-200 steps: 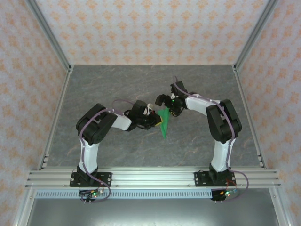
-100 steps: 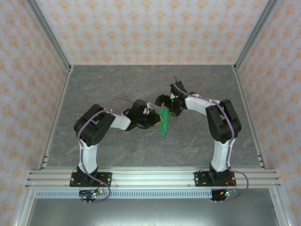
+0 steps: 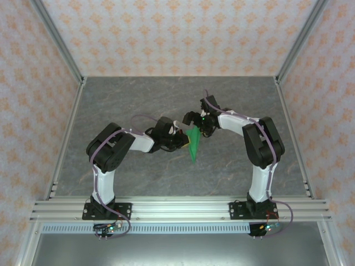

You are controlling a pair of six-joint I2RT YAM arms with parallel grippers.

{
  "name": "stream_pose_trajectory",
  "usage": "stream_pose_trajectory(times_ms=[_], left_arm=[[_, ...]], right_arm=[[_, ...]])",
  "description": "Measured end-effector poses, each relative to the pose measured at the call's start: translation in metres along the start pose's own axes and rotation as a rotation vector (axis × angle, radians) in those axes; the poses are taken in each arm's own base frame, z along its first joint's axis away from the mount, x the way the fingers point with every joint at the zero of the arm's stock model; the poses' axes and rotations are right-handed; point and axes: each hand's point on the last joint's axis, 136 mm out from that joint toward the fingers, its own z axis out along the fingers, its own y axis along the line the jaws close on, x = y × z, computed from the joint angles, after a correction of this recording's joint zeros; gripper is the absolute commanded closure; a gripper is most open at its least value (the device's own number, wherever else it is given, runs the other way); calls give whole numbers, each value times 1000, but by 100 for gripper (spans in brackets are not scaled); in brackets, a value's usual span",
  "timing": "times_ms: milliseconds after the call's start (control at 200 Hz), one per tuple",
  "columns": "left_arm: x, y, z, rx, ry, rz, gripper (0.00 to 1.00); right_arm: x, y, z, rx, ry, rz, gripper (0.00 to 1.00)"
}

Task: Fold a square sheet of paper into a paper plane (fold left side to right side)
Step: Fold the wing for the fifth time at the center of the table.

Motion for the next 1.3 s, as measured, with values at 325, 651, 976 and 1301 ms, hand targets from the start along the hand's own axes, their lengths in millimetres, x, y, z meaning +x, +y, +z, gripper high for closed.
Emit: stream_pose_trajectory(times_ms=[325, 651, 976, 1301], left_arm=[[-1, 1, 0, -7, -7, -1, 100], [-1, 5, 0, -22, -7, -1, 100], [-3, 8, 0, -37, -18, 11, 100], [-7, 2, 0, -30, -24, 18, 100]], right_arm=[[0, 0, 1, 7, -4, -6, 0], [0, 0, 1, 7, -4, -6, 0], [0, 0, 1, 7, -3, -6, 0], [1, 0, 1, 8, -2, -10, 0]])
